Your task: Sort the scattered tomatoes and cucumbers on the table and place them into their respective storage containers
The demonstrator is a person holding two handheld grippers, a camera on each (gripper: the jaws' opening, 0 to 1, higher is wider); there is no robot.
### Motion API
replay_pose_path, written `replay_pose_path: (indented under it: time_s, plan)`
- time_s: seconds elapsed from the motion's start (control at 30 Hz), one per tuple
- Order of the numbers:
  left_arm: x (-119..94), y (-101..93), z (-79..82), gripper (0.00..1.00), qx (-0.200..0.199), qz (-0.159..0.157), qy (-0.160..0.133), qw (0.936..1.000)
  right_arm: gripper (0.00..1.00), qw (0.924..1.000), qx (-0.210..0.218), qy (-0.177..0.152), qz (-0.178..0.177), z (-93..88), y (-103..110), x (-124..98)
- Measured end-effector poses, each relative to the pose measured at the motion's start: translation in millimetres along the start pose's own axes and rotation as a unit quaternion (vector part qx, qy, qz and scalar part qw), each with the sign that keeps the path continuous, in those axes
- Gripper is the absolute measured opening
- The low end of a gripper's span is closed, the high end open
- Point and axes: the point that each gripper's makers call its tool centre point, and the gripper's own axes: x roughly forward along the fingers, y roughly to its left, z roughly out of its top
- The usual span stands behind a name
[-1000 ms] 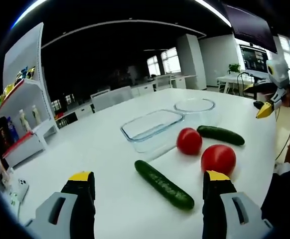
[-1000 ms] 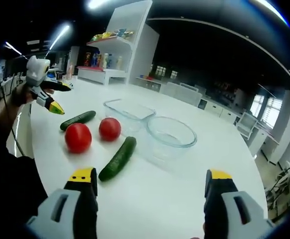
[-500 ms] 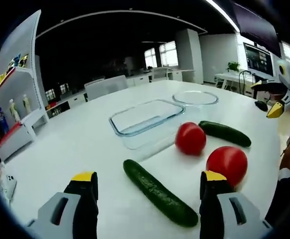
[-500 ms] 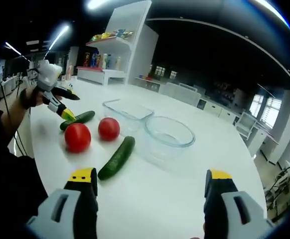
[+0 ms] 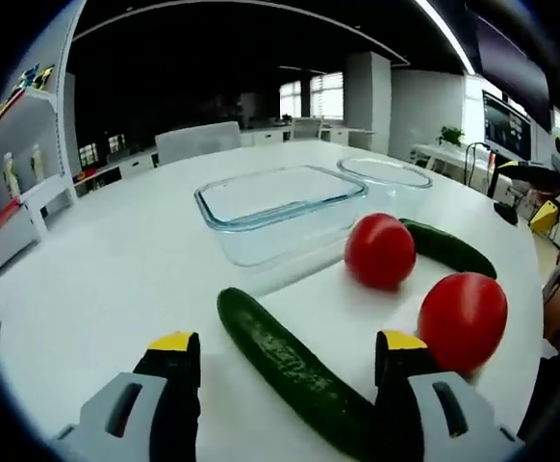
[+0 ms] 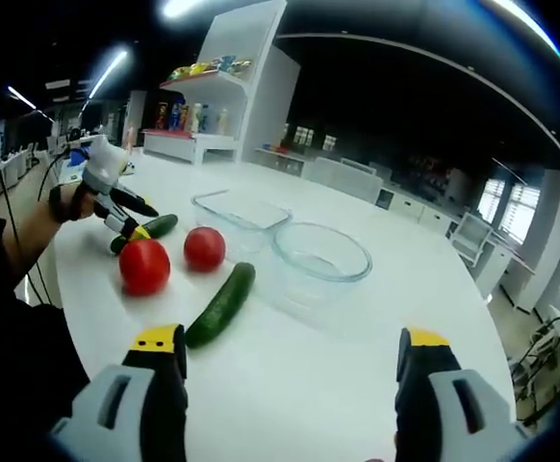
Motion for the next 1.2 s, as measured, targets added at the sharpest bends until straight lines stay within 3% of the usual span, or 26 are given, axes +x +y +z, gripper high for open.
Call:
replay_pose_path:
  time_s: [0.13,0.3,0.97,1.2]
  plan:
    - [0.3,-2.3,-6.1,0.7,-0.006,-0.002,0.006,1.0,0.85,1.0,-0.003,0.003,0.0,-1.3,1.1,-0.2]
    - [2.6,-7.1,-1.8,0.66,-0.031,-0.021,-0.003,0.9993,0.85,1.0,-0.002,0.004,-0.001,-0.9,0.5,-0.6]
    - [7.9,-8.7,-3.1,0.57,0.008,0.001,0.01,0.9999,0.84,1.0,-0.001,0.008,0.005,-5.2,3.7,1.7]
    - [7.2,-12.6,-2.2,0.45,0.017,-0.012,0.014,0.9997,0.84,1.0,-0.001,0.006,0.004,-4.1,2.3,1.4]
